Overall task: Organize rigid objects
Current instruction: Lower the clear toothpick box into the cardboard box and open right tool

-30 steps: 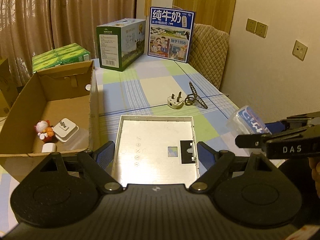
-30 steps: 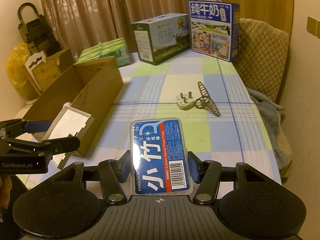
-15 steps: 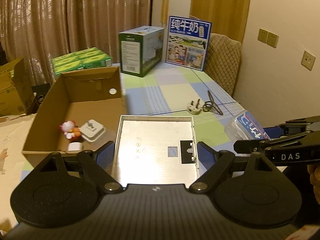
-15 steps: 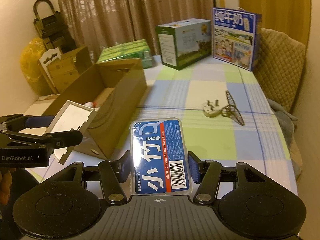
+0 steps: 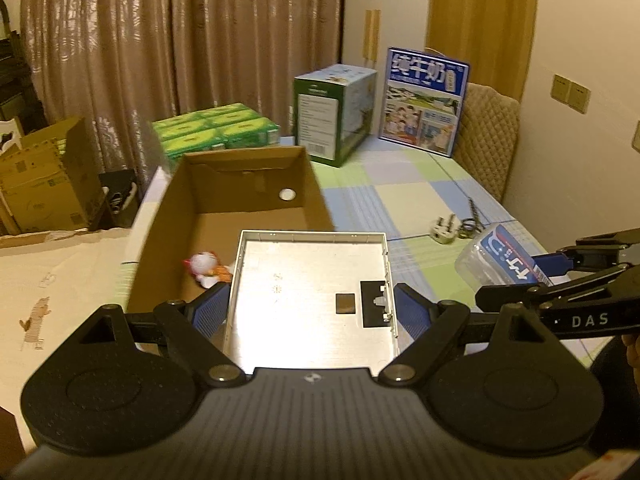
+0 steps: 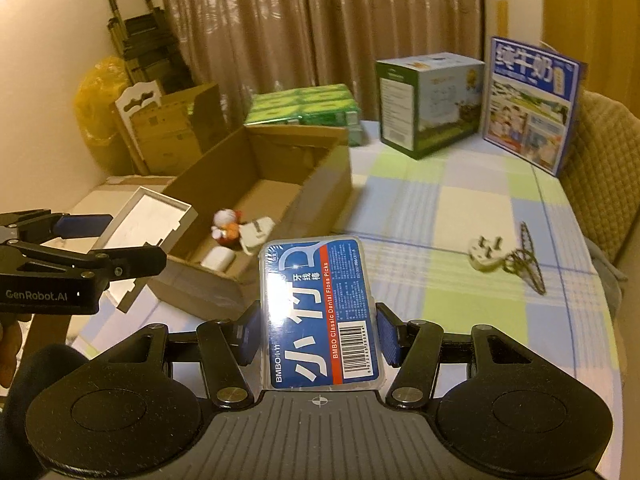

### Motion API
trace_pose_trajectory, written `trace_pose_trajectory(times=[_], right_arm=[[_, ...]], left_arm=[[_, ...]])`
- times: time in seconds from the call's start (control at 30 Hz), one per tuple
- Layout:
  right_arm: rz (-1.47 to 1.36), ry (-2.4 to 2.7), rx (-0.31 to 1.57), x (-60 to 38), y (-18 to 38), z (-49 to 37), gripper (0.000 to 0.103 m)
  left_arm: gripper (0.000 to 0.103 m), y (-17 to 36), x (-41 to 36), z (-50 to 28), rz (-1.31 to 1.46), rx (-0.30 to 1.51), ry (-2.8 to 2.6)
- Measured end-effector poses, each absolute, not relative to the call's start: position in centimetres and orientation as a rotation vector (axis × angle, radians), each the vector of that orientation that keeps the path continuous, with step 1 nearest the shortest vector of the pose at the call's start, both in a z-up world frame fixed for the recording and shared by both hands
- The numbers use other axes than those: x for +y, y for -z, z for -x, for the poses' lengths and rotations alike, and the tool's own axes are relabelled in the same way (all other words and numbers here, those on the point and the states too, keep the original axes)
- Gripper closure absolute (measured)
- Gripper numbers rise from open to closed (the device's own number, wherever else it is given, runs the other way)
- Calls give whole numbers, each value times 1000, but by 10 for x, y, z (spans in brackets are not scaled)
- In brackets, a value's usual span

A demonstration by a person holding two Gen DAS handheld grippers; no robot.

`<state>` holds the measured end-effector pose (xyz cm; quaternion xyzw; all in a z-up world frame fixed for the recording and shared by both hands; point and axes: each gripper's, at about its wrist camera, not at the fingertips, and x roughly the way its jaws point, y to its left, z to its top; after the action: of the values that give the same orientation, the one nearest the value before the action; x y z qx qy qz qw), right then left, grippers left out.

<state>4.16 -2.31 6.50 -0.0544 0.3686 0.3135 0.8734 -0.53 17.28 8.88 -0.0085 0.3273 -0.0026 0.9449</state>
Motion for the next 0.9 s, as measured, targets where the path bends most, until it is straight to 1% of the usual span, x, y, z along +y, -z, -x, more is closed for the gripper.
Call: trace_pose_trajectory(times=[0.47, 0.9], right_arm=[[156, -727, 772, 49, -59, -71, 49], [163, -706, 782, 89, -41, -105, 49]], left_arm=[[18, -90, 243, -22, -5, 684, -66], [18, -62, 268, -63, -17, 743, -49]])
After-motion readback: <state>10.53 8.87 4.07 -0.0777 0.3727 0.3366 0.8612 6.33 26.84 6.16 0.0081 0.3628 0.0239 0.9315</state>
